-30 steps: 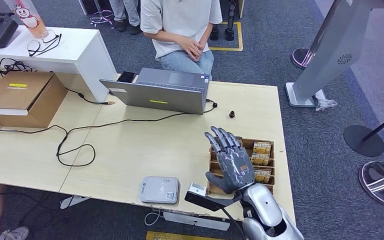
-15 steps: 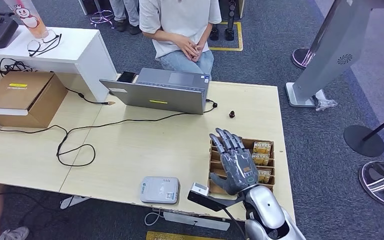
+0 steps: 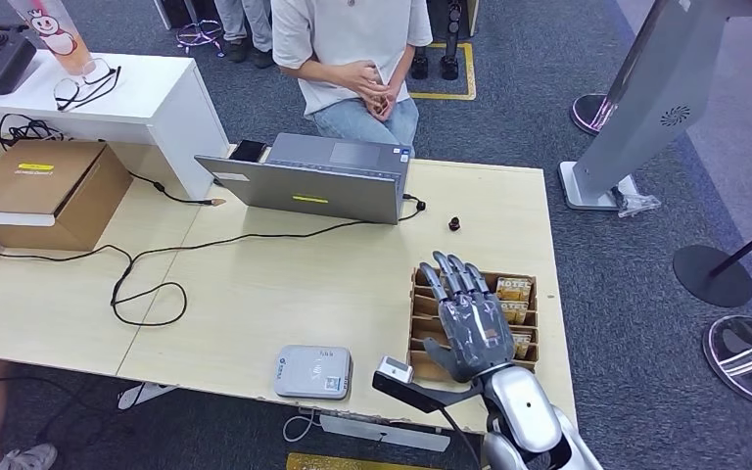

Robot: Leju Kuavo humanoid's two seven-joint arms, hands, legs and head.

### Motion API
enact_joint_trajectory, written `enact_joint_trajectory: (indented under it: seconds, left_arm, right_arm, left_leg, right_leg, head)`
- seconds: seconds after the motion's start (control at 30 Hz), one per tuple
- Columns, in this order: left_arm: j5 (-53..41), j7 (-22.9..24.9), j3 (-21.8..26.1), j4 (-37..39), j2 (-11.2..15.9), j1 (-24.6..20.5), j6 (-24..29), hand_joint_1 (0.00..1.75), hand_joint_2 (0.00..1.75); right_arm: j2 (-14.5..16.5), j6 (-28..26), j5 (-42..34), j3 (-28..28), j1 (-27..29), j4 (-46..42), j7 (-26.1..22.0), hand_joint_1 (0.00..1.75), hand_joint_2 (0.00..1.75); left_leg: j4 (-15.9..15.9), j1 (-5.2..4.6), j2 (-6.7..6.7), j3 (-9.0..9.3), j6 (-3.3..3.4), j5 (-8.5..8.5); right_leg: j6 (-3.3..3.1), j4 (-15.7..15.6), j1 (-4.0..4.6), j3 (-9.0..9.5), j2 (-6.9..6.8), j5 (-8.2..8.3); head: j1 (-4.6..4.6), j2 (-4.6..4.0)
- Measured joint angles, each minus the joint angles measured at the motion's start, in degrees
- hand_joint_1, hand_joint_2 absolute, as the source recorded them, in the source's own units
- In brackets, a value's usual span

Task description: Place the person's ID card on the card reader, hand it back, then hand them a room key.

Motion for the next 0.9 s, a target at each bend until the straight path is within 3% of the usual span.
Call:
enact_joint_trajectory:
  seconds: [0.63, 0.8, 0.9]
  left_arm:
    - [-0.85, -0.37, 0.38, -0.41, 0.0, -0.73, 0.74, 0.0, 0.0]
    - [-0.86, -0.48, 0.42, -0.41, 0.22, -0.83, 1.2, 0.0, 0.0]
    - [-0.86, -0.52, 0.45, -0.39, 0.32, -0.9, 1.27, 0.0, 0.0]
  right_arm:
    - [-1.36, 0.75, 1.69, -0.02, 0.02, 0.29, 0.59, 0.23, 1.75]
    - [-1.43, 0.85, 1.71, -0.02, -0.05, 0.7, 0.59, 0.47, 1.75]
    - [-1.43, 0.93, 1.71, 0.0, -0.12, 0.92, 0.59, 0.51, 1.75]
  left_leg:
    - [0.0, 0.0, 0.0, -0.01, 0.0, 0.0]
    - [0.0, 0.0, 0.0, -0.01, 0.0, 0.0]
    - [0.0, 0.0, 0.0, -0.01, 0.0, 0.0]
  right_leg:
    - [0.0, 0.0, 0.0, 0.0, 0.0, 0.0]
    - [0.0, 0.0, 0.0, 0.0, -0.01, 0.0]
    - [0.0, 0.01, 0.0, 0.01, -0.01, 0.0]
  head:
    - [0.01, 0.0]
    - [0.0, 0.0]
    - [0.01, 0.0]
